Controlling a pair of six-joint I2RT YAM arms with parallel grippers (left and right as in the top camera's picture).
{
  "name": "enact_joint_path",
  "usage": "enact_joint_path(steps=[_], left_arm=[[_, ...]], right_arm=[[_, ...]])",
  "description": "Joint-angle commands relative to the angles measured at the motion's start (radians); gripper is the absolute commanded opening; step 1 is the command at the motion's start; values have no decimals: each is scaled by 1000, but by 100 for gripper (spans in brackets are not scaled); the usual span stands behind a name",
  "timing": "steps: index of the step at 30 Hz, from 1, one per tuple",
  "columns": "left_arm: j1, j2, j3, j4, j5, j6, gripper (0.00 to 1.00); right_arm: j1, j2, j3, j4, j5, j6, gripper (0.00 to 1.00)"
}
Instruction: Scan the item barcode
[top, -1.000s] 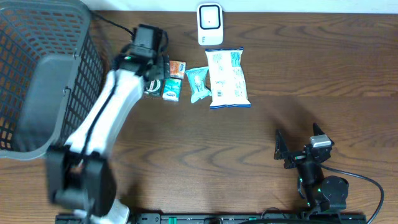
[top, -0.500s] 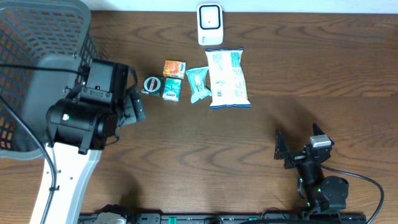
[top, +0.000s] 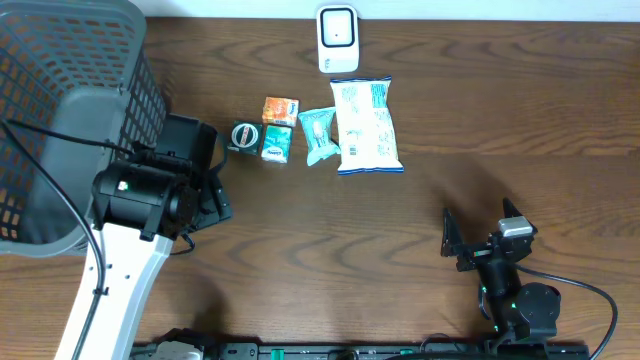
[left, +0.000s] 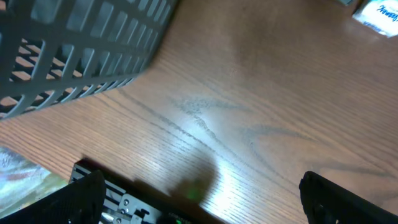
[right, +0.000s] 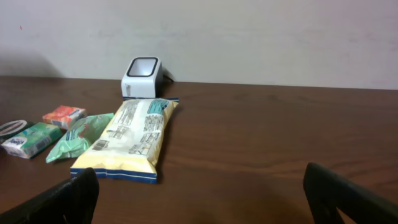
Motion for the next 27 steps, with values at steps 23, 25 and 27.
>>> enact_joint_path(steps=[23,25,27], left_arm=[[5,-1,-3,-5,40,-31,98],[5,-1,-3,-5,39,-31,98],[5,-1,-3,-5,39,-31,98]], right_arm=[[6,-5,-2,30,-282,457,99],[6,-5,-2,33,-370,638,99],[6,-5,-2,33,-368,717,99]])
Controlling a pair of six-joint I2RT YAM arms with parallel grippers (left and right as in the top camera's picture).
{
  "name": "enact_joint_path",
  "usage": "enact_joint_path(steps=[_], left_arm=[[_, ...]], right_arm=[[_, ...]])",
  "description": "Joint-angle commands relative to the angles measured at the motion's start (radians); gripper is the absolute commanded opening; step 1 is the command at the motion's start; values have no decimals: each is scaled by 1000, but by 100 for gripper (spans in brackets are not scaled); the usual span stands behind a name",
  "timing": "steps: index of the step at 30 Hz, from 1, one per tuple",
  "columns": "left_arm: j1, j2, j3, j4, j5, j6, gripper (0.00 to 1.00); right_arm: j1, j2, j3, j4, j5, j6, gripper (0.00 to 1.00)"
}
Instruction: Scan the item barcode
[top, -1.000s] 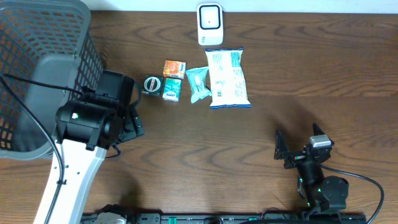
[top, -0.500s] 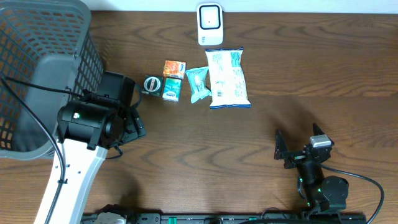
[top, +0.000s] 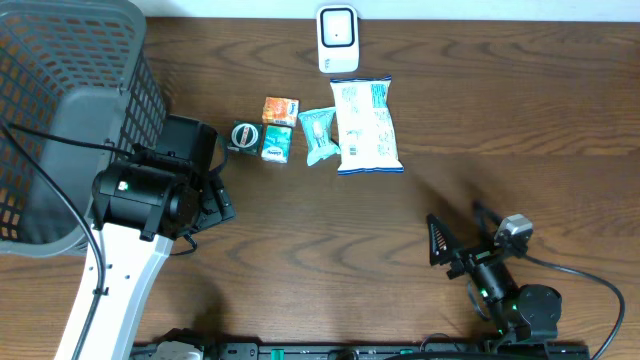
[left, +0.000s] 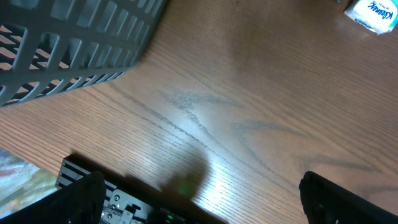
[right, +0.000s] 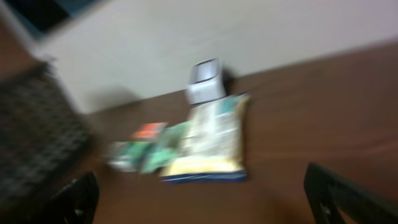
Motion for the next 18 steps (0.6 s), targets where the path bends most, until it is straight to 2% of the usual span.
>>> enact_joint_path(steps=[1,6,13,18], left_arm=[[5,-1,-3,-5,6,-13,98],[5,-1,-3,-5,6,-13,98],[5,-1,-3,-5,5,-13,98],[5,-1,-3,-5,6,-13,98]], right_arm=[[6,-5,-2,3,-104,286,99],[6,-5,-2,109,-11,393,99],[6,-5,-2,471,30,410,99],[6,-5,-2,707,185,410,99]])
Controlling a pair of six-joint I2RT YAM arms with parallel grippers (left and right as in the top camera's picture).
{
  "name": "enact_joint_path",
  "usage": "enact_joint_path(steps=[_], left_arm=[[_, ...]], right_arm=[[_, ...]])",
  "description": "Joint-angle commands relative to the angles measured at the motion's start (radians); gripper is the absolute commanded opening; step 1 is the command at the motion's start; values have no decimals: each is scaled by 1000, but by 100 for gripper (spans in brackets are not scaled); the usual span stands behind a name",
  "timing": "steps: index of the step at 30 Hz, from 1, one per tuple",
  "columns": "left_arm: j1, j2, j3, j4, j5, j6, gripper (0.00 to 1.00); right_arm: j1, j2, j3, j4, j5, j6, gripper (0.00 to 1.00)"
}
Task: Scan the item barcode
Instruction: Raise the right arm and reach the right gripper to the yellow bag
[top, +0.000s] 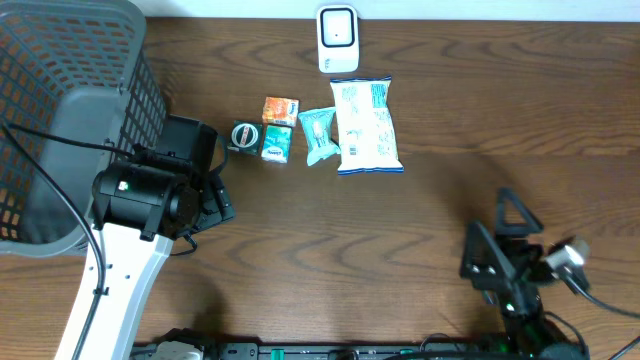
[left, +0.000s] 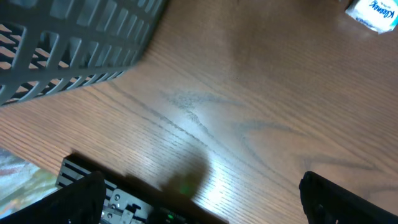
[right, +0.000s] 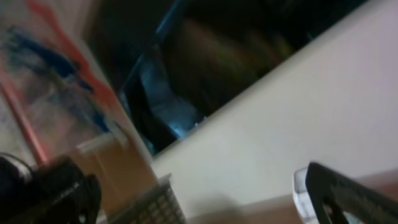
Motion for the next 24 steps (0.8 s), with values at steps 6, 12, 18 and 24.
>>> enact_joint_path(steps=[6,12,18,24], left_arm=[[5,-1,-1,-4,5,-13,98],[5,-1,-1,-4,5,-13,98],[5,-1,-1,-4,5,-13,98],[5,-1,-1,-4,5,-13,98]], right_arm=[[6,2,57,220,373,14,99],[6,130,266,192,382,-210,99],[6,462,582,121,200,-402,99],[6,901,1077,-369,68,-569,99]])
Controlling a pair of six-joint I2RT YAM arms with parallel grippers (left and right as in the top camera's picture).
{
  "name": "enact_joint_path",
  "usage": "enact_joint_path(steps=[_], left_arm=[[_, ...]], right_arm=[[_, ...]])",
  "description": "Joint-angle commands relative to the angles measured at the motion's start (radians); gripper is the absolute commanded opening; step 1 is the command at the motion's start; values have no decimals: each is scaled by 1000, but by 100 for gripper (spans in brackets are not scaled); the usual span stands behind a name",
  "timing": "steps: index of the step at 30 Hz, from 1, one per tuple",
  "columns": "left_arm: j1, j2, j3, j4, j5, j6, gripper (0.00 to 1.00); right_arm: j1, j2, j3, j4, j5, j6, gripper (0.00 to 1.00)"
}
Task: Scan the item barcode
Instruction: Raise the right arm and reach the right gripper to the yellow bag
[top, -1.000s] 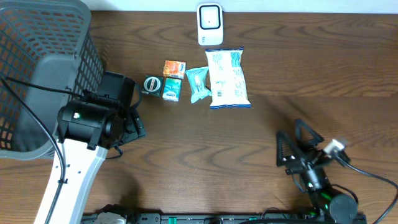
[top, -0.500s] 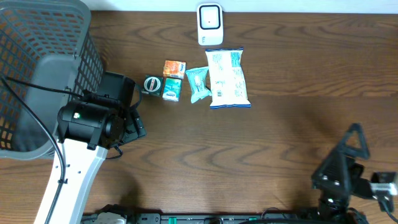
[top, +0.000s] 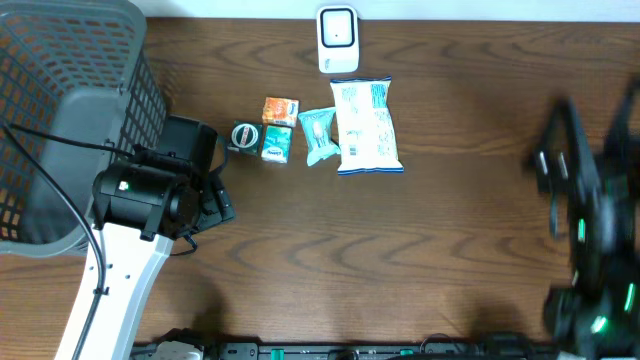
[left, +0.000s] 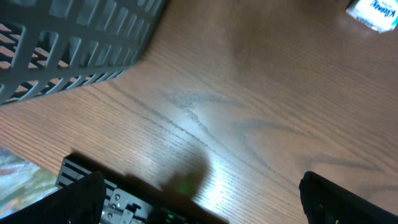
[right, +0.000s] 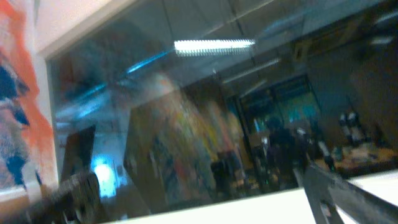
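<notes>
The white barcode scanner (top: 337, 38) stands at the table's far edge. Just in front of it lies a white and blue snack bag (top: 366, 125), then a teal packet (top: 318, 135), a green tissue pack (top: 276, 143), an orange pack (top: 281, 109) and a round tin (top: 244, 135). My left gripper (left: 199, 186) hovers open over bare wood by the basket, with the tissue pack (left: 373, 14) at the top right edge of its view. My right arm (top: 590, 220) is a blur at the table's right side. The right gripper (right: 199, 193) is open and empty, its camera facing the room.
A large grey mesh basket (top: 60, 100) fills the table's left end, close to the left arm (top: 150, 195). Its wall (left: 74, 43) crosses the left wrist view. A black rail (left: 124, 202) runs along the near table edge.
My right arm has moved from the near right of the table up and farther right. Its camera now shows only a blurred room. The left arm and the items are unchanged.
My right gripper first rested low at the near right, facing the scanner and items. It then stood tilted, with the items blurred, then showed wall and basket top, and now the room. The left gripper stayed open by the basket; no item moved.
</notes>
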Motion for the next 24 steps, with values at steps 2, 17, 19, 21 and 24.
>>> enact_joint_path(steps=[2,17,19,21,24], left_arm=[[5,-1,0,-5,5,-13,98],[5,-1,0,-5,5,-13,98],[5,-1,0,-5,5,-13,98],[5,-1,0,-5,5,-13,98],[5,-1,0,-5,5,-13,98]], right_arm=[[6,298,349,-349,-85,-187,99],[31,1030,883,-1191,-280,-276,99],[32,1089,883,-1197,-358,-249,99],[32,1143,883,-1197,-415,-209,99],[32,1218,883,-1197,-428,-144,99]])
